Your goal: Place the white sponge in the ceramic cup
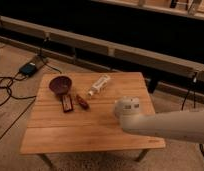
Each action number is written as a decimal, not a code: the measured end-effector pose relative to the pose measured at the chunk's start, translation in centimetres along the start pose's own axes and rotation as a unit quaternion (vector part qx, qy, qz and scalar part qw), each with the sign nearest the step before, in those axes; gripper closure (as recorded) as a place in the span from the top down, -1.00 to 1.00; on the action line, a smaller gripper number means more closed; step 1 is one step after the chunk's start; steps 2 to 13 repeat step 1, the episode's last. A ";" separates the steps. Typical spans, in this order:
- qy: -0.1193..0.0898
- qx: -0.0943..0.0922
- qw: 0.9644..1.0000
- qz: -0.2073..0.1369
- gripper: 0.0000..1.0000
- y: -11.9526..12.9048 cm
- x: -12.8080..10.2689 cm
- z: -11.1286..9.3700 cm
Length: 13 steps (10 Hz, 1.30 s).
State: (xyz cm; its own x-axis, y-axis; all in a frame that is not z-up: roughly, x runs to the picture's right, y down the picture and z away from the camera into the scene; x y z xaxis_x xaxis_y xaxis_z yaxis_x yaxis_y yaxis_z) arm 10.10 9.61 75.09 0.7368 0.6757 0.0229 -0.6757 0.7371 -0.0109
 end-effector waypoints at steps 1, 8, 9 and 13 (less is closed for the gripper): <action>0.000 0.000 1.000 0.000 0.20 0.0 0.0 0.0; 0.000 0.000 1.000 0.000 0.20 0.0 0.0 0.0; 0.000 0.000 1.000 0.000 0.20 0.0 0.0 0.0; 0.000 0.000 1.000 0.000 0.20 0.0 0.0 0.0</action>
